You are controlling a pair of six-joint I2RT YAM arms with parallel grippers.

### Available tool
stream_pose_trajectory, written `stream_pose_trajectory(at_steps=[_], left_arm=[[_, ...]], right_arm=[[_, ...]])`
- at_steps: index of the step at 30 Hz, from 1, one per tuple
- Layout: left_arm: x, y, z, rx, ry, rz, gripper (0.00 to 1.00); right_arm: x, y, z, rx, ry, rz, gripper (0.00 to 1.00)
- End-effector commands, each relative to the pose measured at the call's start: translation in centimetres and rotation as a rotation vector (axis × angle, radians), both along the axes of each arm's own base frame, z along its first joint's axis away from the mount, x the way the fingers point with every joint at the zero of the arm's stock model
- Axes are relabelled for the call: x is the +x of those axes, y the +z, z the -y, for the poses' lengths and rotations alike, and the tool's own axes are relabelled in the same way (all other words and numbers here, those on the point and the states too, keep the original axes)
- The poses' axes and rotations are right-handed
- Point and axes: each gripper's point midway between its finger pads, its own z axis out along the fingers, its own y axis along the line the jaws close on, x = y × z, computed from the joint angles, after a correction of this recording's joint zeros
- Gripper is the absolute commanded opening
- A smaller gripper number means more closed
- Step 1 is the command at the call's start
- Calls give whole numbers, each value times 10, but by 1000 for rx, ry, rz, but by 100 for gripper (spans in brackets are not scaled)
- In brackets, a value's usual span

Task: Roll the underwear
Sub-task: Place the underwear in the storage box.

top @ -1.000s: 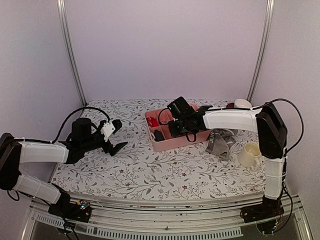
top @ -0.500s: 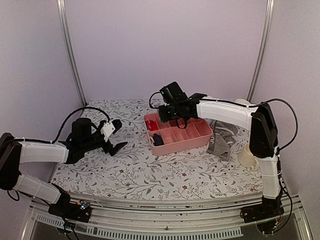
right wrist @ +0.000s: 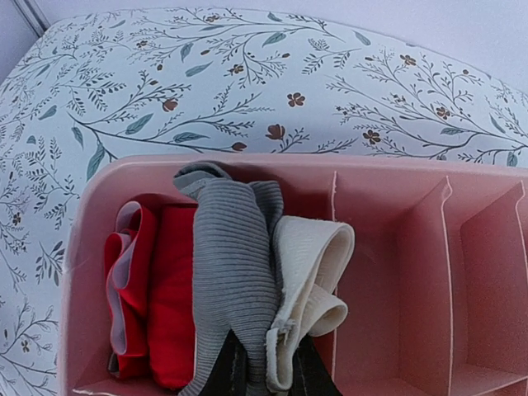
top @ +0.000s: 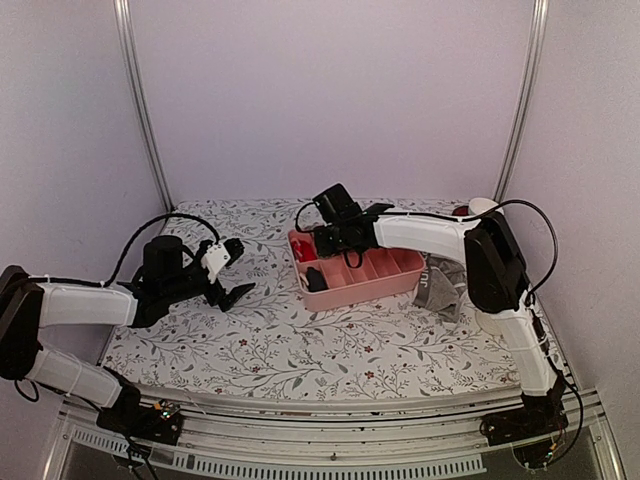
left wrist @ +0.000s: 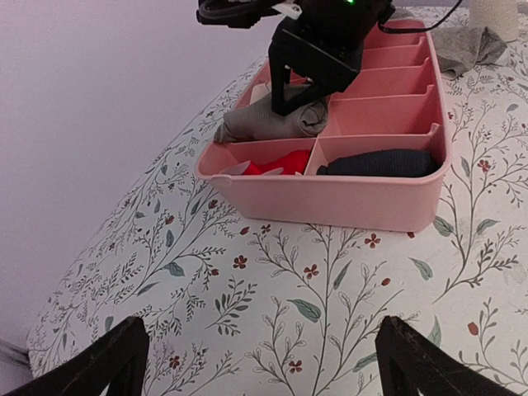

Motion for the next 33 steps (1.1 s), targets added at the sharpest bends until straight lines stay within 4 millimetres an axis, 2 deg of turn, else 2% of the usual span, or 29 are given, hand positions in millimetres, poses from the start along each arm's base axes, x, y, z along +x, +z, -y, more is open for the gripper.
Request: stream_pose_trajectory(at_steps=[1,10,18,23,27,33], left_arm=[[2,2,-2,-6,1,16,98],[2,-2,-1,1,-7,7,98],[2,-2,-1,3,-9,7,98],[1,-3,0,4,-14,5,98],[2,-3,0,5,-13,3,98],[2,-4,-1,7,-11,1,98]], right_arm=[[7,-36,12,-44,-22,-51,1],[7,-65,12,-56,0,-119,1],[4,-94,18,-177,31,-187,2],[-6,-107,29,-243,42,-236,17],[-7,-94,30,-252,46,-220,35],[-3,-28,13,-212,63,-83,50]])
